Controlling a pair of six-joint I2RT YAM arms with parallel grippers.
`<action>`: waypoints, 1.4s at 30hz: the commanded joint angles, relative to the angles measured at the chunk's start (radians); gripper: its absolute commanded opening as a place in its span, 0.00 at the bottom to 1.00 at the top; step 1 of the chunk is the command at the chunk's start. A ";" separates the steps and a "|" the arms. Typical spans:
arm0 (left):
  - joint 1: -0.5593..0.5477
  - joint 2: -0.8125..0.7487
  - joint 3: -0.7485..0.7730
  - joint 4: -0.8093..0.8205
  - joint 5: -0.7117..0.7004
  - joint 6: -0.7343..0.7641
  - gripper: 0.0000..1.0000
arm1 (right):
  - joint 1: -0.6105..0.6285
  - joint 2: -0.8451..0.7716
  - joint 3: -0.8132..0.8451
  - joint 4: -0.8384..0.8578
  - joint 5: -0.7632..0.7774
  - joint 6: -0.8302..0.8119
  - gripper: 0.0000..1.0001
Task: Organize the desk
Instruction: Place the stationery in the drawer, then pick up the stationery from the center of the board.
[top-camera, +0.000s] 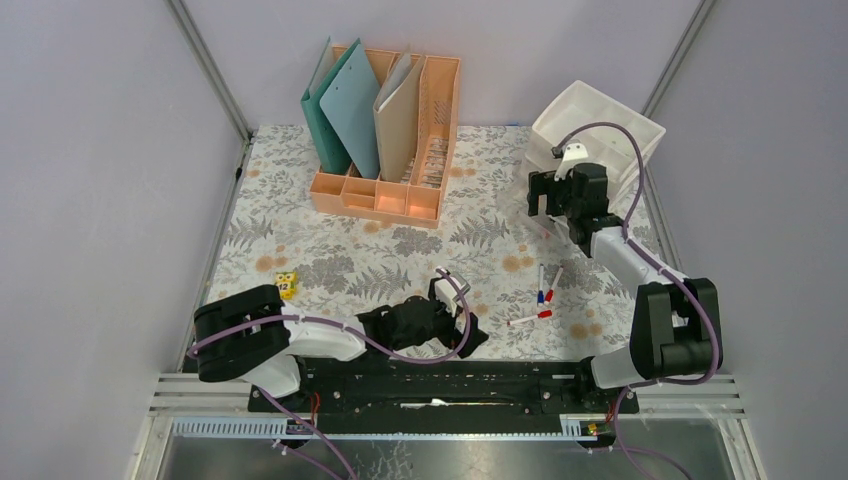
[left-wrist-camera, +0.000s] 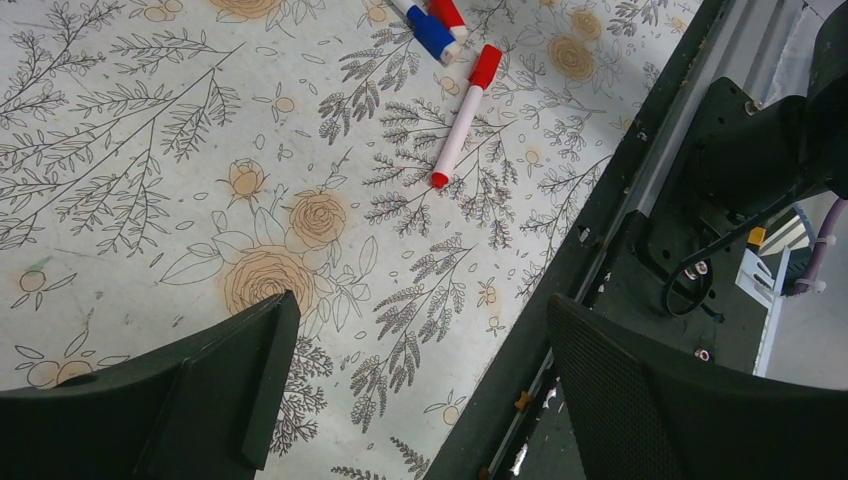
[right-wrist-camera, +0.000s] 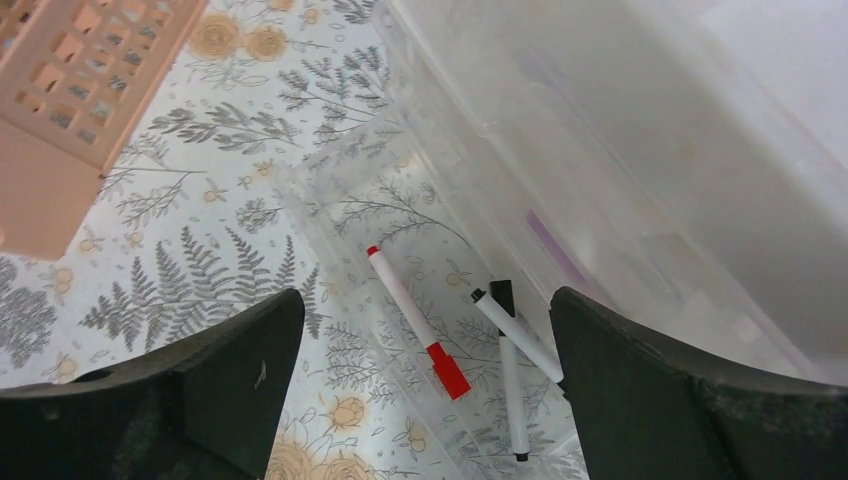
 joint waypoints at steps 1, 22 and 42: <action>-0.002 -0.025 -0.001 0.066 0.002 -0.006 0.99 | -0.002 -0.020 0.051 0.028 -0.091 -0.002 1.00; -0.002 0.375 0.456 -0.146 0.120 0.216 0.91 | -0.013 -0.265 0.248 -0.360 -0.557 -0.260 1.00; -0.049 0.578 0.716 -0.502 -0.064 0.321 0.09 | -0.139 -0.330 0.151 -0.531 -0.550 -0.084 1.00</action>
